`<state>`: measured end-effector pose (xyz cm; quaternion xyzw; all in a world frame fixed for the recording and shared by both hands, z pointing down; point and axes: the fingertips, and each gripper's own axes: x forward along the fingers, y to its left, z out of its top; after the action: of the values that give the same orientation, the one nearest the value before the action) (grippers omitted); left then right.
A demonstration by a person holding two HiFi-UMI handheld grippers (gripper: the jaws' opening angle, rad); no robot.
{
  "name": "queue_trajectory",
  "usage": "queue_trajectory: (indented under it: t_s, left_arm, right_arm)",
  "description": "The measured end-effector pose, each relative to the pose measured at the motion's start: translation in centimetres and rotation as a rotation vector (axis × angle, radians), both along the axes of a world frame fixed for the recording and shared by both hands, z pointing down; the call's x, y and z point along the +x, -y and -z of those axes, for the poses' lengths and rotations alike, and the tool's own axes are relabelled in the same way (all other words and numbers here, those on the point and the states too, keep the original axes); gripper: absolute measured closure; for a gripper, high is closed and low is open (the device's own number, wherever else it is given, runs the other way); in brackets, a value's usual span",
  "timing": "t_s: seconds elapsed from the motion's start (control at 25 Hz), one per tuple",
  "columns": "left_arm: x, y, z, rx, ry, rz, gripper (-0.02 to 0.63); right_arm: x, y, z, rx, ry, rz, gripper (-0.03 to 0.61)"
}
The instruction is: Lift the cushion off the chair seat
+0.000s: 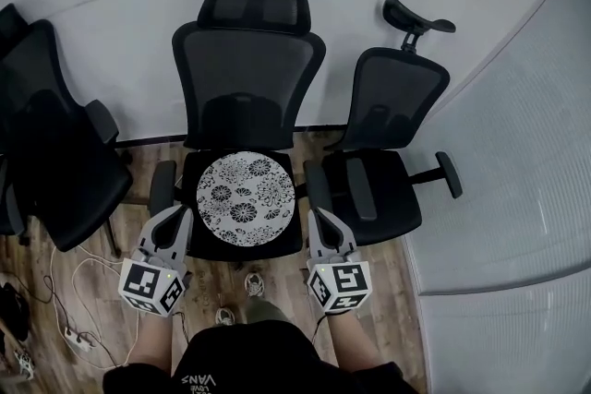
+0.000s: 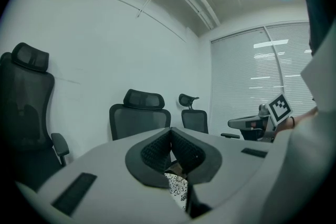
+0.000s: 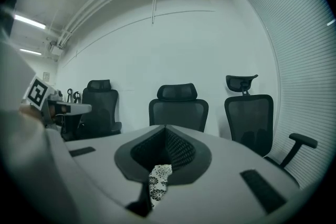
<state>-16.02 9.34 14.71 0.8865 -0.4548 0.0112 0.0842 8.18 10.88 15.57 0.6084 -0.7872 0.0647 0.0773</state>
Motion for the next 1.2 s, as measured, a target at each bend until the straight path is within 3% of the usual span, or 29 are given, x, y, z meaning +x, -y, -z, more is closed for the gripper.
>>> queue_trajectory:
  t_s: [0.6, 1.2]
  left_arm:
    - [3.2, 7.0, -1.2, -0.02, 0.026, 0.108, 0.603]
    - [2.6, 10.8, -1.4, -0.051, 0.037, 0.052, 0.603]
  right_arm:
    - [3.9, 9.3, -1.6, -0.027, 0.009, 0.096, 0.56]
    - [3.2, 12.0, -2.1, -0.05, 0.024, 0.034, 0.56]
